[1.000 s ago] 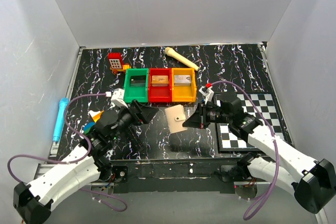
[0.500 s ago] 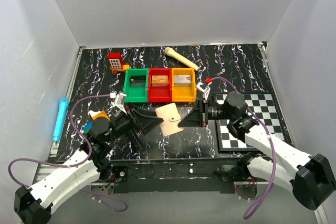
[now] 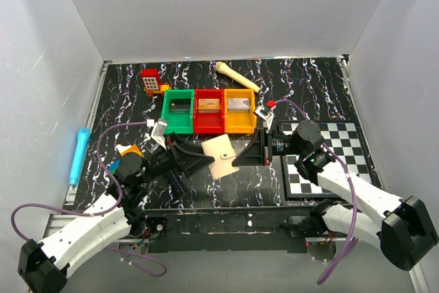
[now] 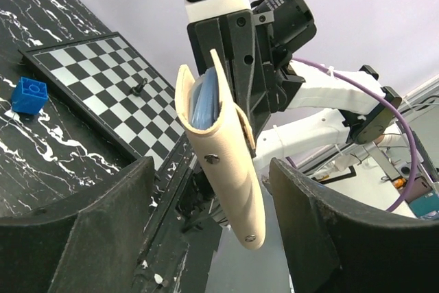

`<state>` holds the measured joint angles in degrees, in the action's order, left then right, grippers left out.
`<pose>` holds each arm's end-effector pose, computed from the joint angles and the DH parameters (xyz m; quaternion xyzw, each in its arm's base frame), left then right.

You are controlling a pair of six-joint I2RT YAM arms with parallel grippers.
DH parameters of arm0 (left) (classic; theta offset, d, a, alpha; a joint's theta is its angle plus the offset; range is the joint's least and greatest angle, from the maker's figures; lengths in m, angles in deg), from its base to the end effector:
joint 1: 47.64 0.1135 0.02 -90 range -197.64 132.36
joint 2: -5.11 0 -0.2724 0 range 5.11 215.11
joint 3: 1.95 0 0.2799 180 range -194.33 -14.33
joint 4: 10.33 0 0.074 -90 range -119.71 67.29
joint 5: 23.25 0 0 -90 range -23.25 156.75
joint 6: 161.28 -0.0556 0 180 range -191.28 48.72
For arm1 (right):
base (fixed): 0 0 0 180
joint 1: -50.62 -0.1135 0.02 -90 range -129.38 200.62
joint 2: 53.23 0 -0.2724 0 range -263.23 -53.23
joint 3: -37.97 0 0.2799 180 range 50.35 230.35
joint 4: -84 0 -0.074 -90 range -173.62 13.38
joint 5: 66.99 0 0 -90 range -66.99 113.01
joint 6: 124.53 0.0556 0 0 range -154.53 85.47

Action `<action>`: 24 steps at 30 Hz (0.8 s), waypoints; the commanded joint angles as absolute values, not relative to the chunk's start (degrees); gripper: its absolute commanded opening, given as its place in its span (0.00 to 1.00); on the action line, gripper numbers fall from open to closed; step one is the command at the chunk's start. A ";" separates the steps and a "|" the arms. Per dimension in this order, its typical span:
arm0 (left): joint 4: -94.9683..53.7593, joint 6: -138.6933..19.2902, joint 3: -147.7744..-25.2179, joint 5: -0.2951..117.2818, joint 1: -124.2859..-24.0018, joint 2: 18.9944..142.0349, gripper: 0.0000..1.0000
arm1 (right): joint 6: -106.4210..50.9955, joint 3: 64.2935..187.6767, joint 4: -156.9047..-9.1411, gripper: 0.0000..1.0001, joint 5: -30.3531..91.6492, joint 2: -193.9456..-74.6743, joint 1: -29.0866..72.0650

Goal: Take the credit cards out of the card holder
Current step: Open the card holder at the center of the board.

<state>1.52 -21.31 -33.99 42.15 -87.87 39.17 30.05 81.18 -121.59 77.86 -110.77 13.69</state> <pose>0.1353 -0.1448 0.2775 0.1090 0.6407 -0.6263 0.4305 0.1717 0.1859 0.2948 -0.2112 0.6318 0.7162 0.2078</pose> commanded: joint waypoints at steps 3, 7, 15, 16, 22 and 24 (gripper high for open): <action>4.18 -20.83 -36.39 41.27 -87.55 38.51 0.64 | 28.67 80.85 -123.44 0.01 78.73 -110.53 13.61; 5.32 -20.57 -37.18 39.86 -87.55 39.73 0.52 | 28.23 80.76 -122.99 0.01 78.47 -110.88 13.53; 6.82 -20.04 -37.09 38.45 -87.55 40.70 0.33 | 27.96 80.67 -122.99 0.01 78.38 -111.41 13.53; 6.74 -20.04 -37.09 38.54 -87.55 40.62 0.31 | 27.88 80.59 -122.99 0.01 78.38 -111.59 13.61; 4.90 -21.18 -37.79 38.54 -87.55 40.88 0.20 | 24.64 82.16 -118.71 0.01 79.25 -111.15 13.53; 0.87 -23.19 -39.46 39.59 -87.55 40.71 0.13 | 16.67 85.66 -104.96 0.17 79.70 -109.40 13.53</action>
<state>3.92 -20.45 -35.36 39.88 -87.59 41.05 26.60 80.68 -119.02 78.64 -111.58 13.69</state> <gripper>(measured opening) 0.182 0.042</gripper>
